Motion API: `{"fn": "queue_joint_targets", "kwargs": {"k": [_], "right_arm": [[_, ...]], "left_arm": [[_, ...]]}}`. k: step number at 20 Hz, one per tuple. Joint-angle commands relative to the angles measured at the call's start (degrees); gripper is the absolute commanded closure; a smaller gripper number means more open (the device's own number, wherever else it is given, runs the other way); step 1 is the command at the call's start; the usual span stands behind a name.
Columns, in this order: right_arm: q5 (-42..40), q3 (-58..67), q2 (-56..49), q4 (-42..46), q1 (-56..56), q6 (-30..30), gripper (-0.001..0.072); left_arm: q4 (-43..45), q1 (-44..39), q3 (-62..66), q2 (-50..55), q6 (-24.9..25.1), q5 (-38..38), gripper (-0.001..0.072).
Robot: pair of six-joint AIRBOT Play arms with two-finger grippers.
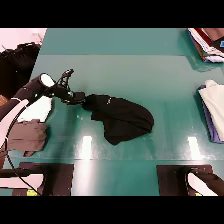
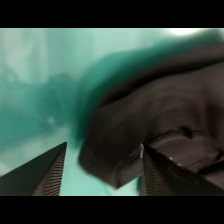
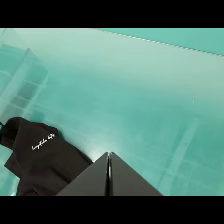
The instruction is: Fold the shirts.
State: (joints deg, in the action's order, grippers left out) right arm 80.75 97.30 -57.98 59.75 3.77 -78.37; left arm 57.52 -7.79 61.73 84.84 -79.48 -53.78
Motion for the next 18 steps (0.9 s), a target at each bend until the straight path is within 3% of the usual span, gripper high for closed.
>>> {"fn": "queue_joint_targets", "kwargs": {"k": [1, 3, 7, 12, 13, 14, 15, 18], "right_arm": [[0.33, 0.02, -0.04, -0.02, 0.04, -0.04, 0.0694], [1.57, 0.02, -0.04, -0.02, 0.04, -0.04, 0.0694], [7.28, -6.32, 0.74, 0.42, -0.96, -1.51, 0.0694], [2.73, -34.03, 6.03, 0.2, -3.78, -3.82, 0.069], [0.33, -40.87, 6.99, -0.11, -3.76, -4.81, 0.0563], [-2.01, -47.01, 7.5, -1.57, -3.69, -4.85, 0.0367], [-5.09, -53.16, 7.39, -4.98, -3.67, -4.85, 0.0327], [-14.36, -65.57, 3.65, -19.08, -2.45, -0.09, 0.0328]], "left_arm": [[-5.27, 0.33, -1.27, 1.16, 3.02, 1.97, 0.0257], [-5.22, 0.33, -1.25, 1.14, 3.28, 1.97, 0.068], [0.24, 0.33, 5.35, 1.09, 3.08, -1.4, 0.0687], [2.54, 0.33, 19.52, 1.07, 3.02, -5.99, 0.0686], [2.54, 0.33, 21.2, 1.09, 3.02, -6.08, 0.0686], [2.49, 0.33, 22.4, 1.09, 3.02, -6.08, 0.0686], [2.49, 0.33, 23.15, 1.09, 3.02, -6.08, 0.0686], [2.54, 0.33, 23.32, 1.18, 3.02, -6.47, 0.0686]]}}
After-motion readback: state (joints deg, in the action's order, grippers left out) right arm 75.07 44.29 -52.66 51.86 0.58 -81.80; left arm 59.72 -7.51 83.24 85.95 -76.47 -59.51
